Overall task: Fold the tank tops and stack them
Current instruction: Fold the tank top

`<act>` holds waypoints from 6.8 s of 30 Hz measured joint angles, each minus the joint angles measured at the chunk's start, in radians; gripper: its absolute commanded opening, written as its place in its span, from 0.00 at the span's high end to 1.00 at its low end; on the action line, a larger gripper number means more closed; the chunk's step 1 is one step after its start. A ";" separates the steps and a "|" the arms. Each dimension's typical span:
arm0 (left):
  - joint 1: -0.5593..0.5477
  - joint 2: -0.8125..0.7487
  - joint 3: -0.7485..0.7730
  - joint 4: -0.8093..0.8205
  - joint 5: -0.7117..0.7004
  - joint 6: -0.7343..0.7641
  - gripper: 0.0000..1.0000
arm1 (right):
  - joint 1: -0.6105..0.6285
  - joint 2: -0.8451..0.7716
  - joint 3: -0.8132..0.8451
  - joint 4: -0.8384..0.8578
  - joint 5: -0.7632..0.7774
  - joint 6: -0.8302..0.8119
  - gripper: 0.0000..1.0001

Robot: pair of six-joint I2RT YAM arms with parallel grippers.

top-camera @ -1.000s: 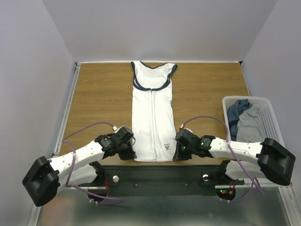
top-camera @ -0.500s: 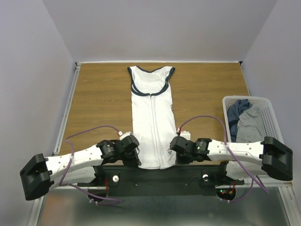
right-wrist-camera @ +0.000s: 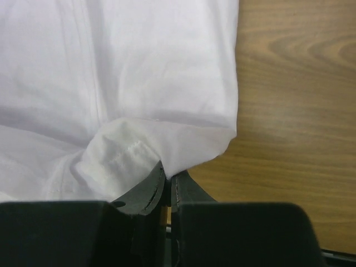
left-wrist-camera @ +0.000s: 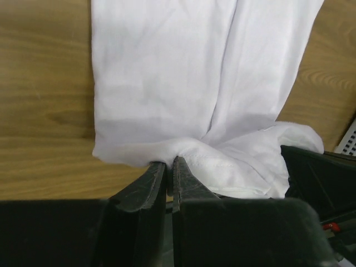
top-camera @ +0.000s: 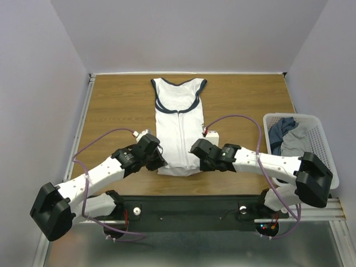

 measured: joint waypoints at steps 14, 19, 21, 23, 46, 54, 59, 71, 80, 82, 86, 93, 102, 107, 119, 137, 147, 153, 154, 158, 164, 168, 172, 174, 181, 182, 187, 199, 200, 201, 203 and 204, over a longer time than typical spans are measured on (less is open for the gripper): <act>0.194 0.216 0.173 0.152 -0.019 0.174 1.00 | -0.182 0.220 0.237 0.077 0.098 -0.199 0.97; 0.243 0.285 0.222 0.192 -0.029 0.209 1.00 | -0.232 0.307 0.337 0.124 0.102 -0.262 0.98; 0.257 0.314 0.243 0.206 -0.031 0.216 1.00 | -0.249 0.341 0.381 0.134 0.101 -0.280 0.99; 0.268 0.348 0.264 0.222 -0.034 0.224 1.00 | -0.264 0.370 0.414 0.150 0.099 -0.295 0.99; 0.379 0.591 0.531 0.277 -0.002 0.300 1.00 | -0.375 0.539 0.626 0.195 0.060 -0.364 1.00; 0.410 0.681 0.565 0.310 0.030 0.321 1.00 | -0.418 0.596 0.672 0.197 0.041 -0.372 0.97; 0.441 0.741 0.572 0.361 0.083 0.336 0.63 | -0.434 0.645 0.706 0.198 0.023 -0.374 0.60; 0.508 0.766 0.573 0.493 0.148 0.373 0.33 | -0.441 0.673 0.753 0.204 0.014 -0.395 0.32; 0.490 0.597 0.443 0.507 0.116 0.353 0.31 | -0.441 0.531 0.547 0.239 0.002 -0.377 0.34; 0.466 0.509 0.339 0.502 0.099 0.329 0.29 | -0.441 0.481 0.476 0.237 -0.001 -0.369 0.34; 0.427 0.362 0.119 0.496 0.081 0.273 0.26 | -0.440 0.372 0.320 0.242 -0.027 -0.339 0.33; 0.405 0.302 -0.033 0.476 0.076 0.204 0.26 | -0.439 0.290 0.174 0.272 -0.111 -0.287 0.35; 0.405 0.328 -0.062 0.539 0.088 0.176 0.38 | -0.439 0.290 0.116 0.325 -0.184 -0.240 0.40; 0.405 0.367 -0.075 0.578 0.101 0.158 0.44 | -0.439 0.307 0.109 0.350 -0.190 -0.225 0.44; 0.362 0.443 -0.071 0.646 0.105 0.154 0.96 | -0.439 0.327 0.079 0.395 -0.198 -0.211 0.89; 0.209 0.282 -0.087 0.319 0.113 0.125 1.00 | -0.276 -0.004 -0.230 0.315 -0.256 -0.133 0.96; 0.197 0.146 -0.130 0.102 0.154 0.120 0.86 | -0.005 -0.103 -0.310 0.238 -0.266 0.092 0.79; 0.197 0.140 -0.050 -0.039 0.150 0.180 0.41 | 0.020 -0.130 -0.257 0.101 -0.205 0.118 0.29; 0.197 0.140 -0.020 -0.064 0.147 0.196 0.39 | 0.009 -0.130 -0.248 0.091 -0.199 0.117 0.29; 0.209 0.137 0.138 -0.124 0.099 0.263 0.39 | -0.149 -0.124 -0.140 0.047 -0.164 0.039 0.31; 0.250 0.187 0.298 0.005 0.115 0.334 0.50 | -0.540 -0.019 0.022 0.097 -0.149 -0.132 0.44; 0.222 0.360 0.364 0.183 0.158 0.352 0.52 | -0.715 0.149 0.145 0.166 -0.144 -0.198 0.46; 0.174 0.649 0.554 0.330 0.158 0.403 0.52 | -0.812 0.309 0.227 0.248 -0.149 -0.226 0.48; 0.166 0.766 0.640 0.404 0.163 0.422 0.52 | -0.840 0.358 0.247 0.273 -0.150 -0.231 0.48; 0.163 1.072 0.921 0.587 0.234 0.452 0.55 | -0.869 0.437 0.293 0.380 -0.144 -0.230 0.48; 0.159 1.113 0.949 0.613 0.246 0.454 0.55 | -0.867 0.442 0.295 0.396 -0.144 -0.230 0.48; 0.125 1.218 1.011 0.661 0.279 0.455 0.55 | -0.867 0.462 0.295 0.441 -0.135 -0.229 0.51; 0.054 1.353 1.180 0.678 0.276 0.475 0.57 | -0.867 0.491 0.305 0.484 -0.103 -0.226 0.82; 0.056 1.367 1.198 0.679 0.272 0.476 0.57 | -0.867 0.498 0.313 0.484 -0.103 -0.226 0.87; 0.057 1.377 1.210 0.678 0.268 0.476 0.57 | -0.867 0.502 0.317 0.484 -0.103 -0.226 0.89; 0.060 1.398 1.229 0.677 0.259 0.475 0.58 | -0.867 0.511 0.328 0.484 -0.103 -0.225 0.89; 0.060 1.411 1.240 0.672 0.257 0.476 0.59 | -0.867 0.512 0.332 0.485 -0.103 -0.225 0.90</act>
